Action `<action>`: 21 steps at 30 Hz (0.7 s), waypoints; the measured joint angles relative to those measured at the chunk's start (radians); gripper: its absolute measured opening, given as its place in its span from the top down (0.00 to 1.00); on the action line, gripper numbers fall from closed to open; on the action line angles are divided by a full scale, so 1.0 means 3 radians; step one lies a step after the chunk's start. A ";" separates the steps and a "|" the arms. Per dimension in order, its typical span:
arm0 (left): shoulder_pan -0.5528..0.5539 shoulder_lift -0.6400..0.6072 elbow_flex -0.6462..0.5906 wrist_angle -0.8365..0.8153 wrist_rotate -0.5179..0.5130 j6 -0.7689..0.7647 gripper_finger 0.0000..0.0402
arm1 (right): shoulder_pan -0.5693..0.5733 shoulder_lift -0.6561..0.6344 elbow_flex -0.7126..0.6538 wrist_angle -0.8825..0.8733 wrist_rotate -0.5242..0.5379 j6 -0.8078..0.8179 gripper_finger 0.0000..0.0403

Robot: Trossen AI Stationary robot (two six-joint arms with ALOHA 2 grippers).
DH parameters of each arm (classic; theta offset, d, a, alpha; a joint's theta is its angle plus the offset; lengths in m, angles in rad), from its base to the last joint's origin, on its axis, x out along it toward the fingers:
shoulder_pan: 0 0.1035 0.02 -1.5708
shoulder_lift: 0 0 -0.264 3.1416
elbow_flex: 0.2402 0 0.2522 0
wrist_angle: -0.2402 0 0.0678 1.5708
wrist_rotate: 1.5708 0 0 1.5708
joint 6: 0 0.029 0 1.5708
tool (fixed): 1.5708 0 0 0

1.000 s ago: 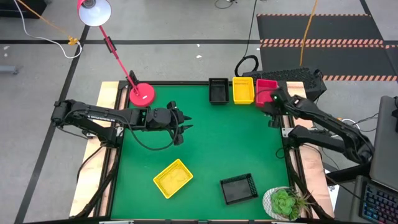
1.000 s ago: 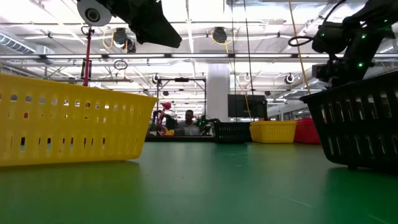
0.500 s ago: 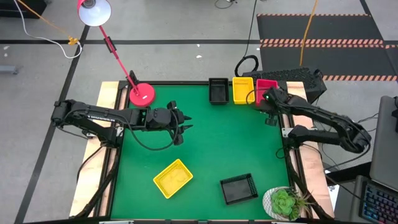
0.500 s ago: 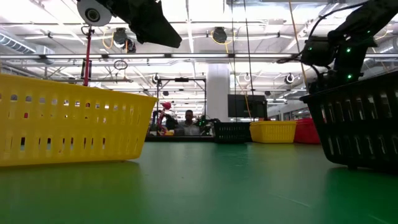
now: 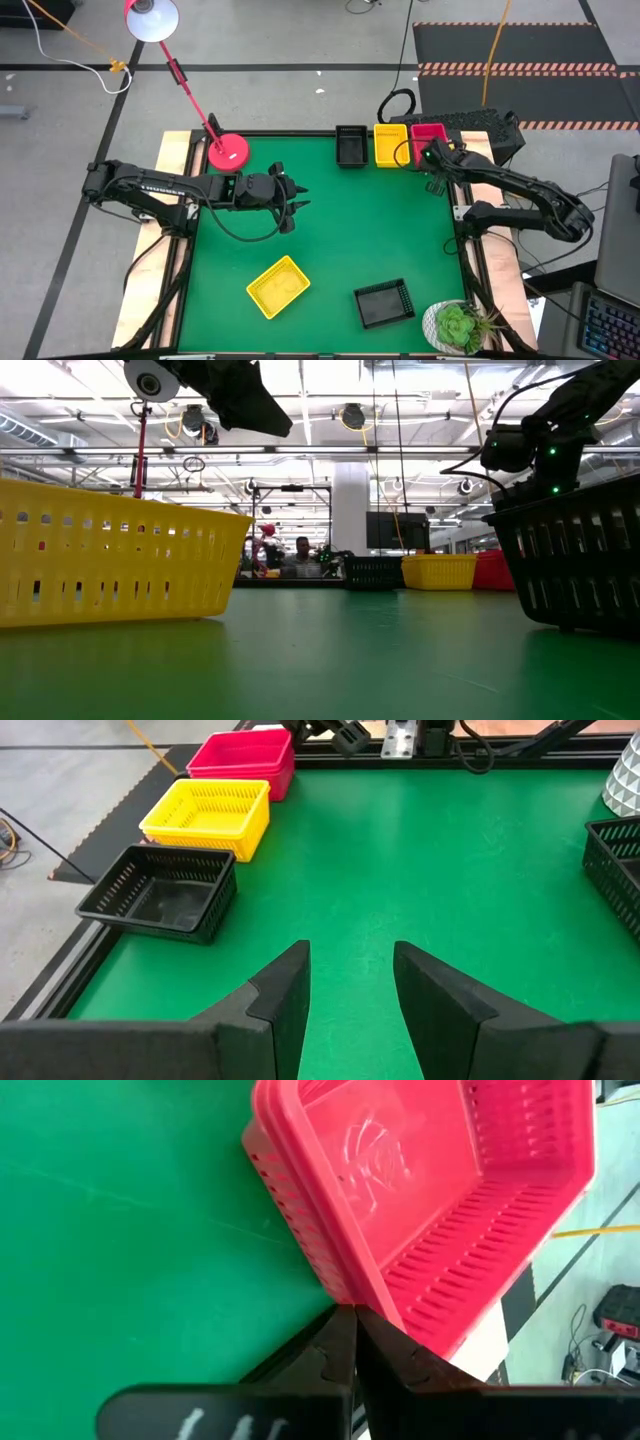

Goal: Stack baskets by color
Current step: Stack the left red bin on the right stacked red bins, then stack the bottom yellow bin on the top stacked yellow bins

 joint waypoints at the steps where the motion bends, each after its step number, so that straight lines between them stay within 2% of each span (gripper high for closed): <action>1: 0.0000 0.0000 0.0000 0.0001 0.0000 -0.0001 0.63 | 0.0001 0.0003 0.0000 0.0003 -0.0001 0.0002 1.00; 6: 0.0000 0.0000 0.0000 0.0000 0.0000 -0.0011 0.63 | 0.0002 0.0002 0.0001 0.0013 0.0001 0.0032 1.00; 10: -0.0016 0.0000 0.0000 0.0000 0.0000 -0.0025 0.63 | 0.0077 -0.0079 0.0114 -0.0239 -0.0016 0.0266 1.00; 12: -0.0025 0.0000 0.0000 0.0001 0.0000 -0.0012 0.63 | 0.0133 -0.0151 0.0198 -0.0408 -0.0164 0.0413 1.00; 15: -0.0039 0.0000 0.0000 0.0006 0.0000 -0.0008 0.63 | 0.0261 -0.0271 0.0321 -0.0592 -0.0429 0.0626 1.00; 21: -0.0039 0.0000 0.0000 0.0044 0.0000 0.0001 0.63 | 0.0678 -0.0463 0.0487 -0.0696 -0.0514 0.0792 1.00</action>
